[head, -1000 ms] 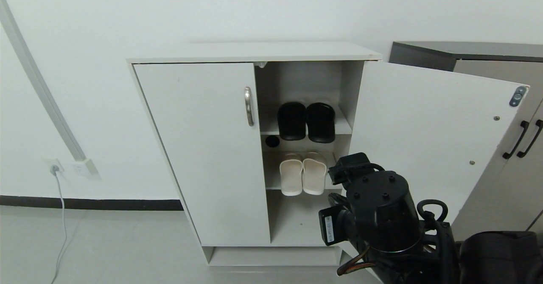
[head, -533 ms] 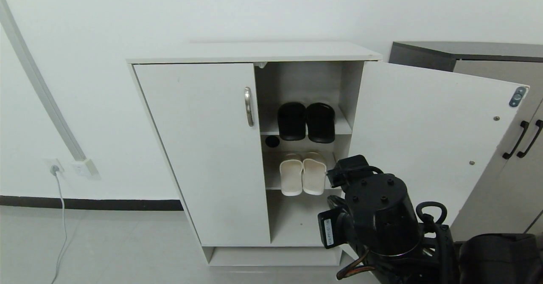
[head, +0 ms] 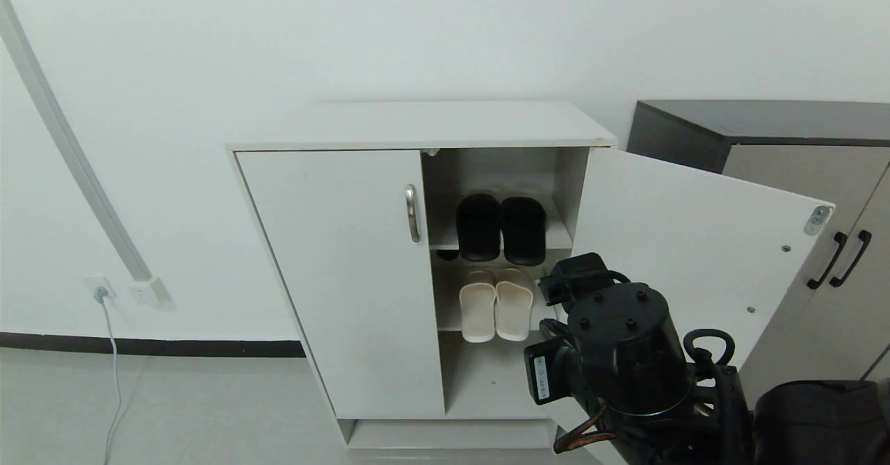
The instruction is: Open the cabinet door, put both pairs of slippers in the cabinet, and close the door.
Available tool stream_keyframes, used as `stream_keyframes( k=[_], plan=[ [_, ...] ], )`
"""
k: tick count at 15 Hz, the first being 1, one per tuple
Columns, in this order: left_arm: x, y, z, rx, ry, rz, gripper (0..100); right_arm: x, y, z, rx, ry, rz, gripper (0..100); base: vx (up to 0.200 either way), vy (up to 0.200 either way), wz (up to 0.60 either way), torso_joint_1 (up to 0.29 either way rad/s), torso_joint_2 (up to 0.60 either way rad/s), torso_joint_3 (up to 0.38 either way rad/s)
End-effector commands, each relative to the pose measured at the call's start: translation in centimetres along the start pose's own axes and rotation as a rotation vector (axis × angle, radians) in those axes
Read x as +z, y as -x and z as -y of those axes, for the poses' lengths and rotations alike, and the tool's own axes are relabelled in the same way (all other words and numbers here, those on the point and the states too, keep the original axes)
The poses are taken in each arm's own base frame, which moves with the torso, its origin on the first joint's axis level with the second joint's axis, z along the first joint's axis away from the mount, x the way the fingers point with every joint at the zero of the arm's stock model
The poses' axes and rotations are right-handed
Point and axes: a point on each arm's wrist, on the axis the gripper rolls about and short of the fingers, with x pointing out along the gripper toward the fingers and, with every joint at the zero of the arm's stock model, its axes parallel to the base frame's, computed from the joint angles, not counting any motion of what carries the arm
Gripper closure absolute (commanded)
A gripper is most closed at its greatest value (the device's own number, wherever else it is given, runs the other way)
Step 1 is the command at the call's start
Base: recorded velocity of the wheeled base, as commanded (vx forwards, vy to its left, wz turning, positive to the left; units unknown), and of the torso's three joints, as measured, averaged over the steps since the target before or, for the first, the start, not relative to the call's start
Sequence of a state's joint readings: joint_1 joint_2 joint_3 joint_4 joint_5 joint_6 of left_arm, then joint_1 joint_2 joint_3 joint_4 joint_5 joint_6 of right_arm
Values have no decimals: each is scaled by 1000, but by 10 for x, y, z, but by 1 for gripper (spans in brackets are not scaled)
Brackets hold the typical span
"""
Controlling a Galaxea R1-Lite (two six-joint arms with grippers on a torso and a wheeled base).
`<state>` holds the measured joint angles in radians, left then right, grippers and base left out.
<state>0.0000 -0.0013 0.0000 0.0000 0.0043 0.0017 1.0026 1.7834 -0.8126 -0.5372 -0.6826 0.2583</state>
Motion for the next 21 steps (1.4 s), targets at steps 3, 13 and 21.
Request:
stream_keyframes(
  k=[3, 13, 21],
  plan=[
    [0, 0, 0, 0, 0, -1, 100, -1, 0, 0, 0, 7, -4, 100, 0, 0, 0, 120, -460, -336],
    [0, 0, 0, 2, 0, -1, 100, -3, 0, 0, 0, 12, -8, 100, 0, 0, 0, 176, -490, -318],
    [0, 0, 0, 2, 0, -1, 100, -3, 0, 1, 0, 10, -8, 100, 0, 0, 0, 232, -552, -323]
  ],
)
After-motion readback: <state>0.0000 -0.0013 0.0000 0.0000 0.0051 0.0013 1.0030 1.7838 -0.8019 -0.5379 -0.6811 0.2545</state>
